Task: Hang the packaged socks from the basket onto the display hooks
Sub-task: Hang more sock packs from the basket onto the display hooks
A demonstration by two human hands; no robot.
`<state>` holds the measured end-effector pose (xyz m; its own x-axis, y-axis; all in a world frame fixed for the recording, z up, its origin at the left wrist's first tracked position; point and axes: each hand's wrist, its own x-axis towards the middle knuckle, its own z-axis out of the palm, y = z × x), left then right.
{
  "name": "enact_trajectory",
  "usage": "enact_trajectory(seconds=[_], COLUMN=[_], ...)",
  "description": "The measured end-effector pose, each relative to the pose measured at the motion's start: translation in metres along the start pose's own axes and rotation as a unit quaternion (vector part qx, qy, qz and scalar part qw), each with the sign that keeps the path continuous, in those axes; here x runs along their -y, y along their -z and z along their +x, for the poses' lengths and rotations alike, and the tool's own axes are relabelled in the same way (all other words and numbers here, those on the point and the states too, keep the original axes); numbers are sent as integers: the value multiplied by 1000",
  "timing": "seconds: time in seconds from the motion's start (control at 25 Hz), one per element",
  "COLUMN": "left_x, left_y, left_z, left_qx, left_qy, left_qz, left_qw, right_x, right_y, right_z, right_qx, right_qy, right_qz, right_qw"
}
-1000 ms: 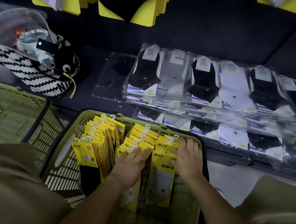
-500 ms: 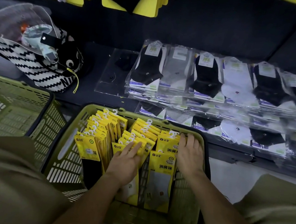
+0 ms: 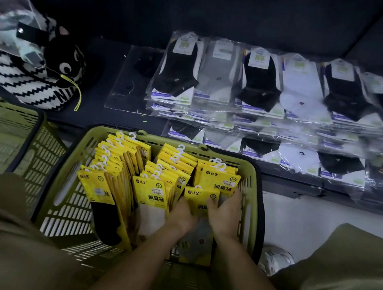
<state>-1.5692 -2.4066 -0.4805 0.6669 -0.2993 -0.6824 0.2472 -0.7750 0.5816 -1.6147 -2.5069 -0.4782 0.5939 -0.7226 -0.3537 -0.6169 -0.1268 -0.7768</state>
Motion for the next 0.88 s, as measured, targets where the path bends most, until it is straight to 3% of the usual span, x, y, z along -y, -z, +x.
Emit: enact_trajectory(seconds=[0.12, 0.32, 0.4, 0.68, 0.88], left_x=[-4, -13, -18, -1, 7], left_y=[0, -2, -3, 14, 16], left_z=[17, 27, 29, 12, -16], left_qx=[1, -30, -38, -35, -158], left_qy=[8, -66, -111, -82, -172], left_qz=[-32, -146, -172, -173, -115], left_qw=[999, 987, 978, 981, 966], right_x=[-7, -9, -9, -5, 4], right_y=[-5, -1, -2, 7, 19], right_z=[14, 46, 48, 30, -1], right_qx=[74, 135, 129, 146, 106], right_qy=[-83, -107, -97, -24, 79], right_qz=[18, 22, 36, -26, 38], right_qw=[994, 985, 986, 989, 991])
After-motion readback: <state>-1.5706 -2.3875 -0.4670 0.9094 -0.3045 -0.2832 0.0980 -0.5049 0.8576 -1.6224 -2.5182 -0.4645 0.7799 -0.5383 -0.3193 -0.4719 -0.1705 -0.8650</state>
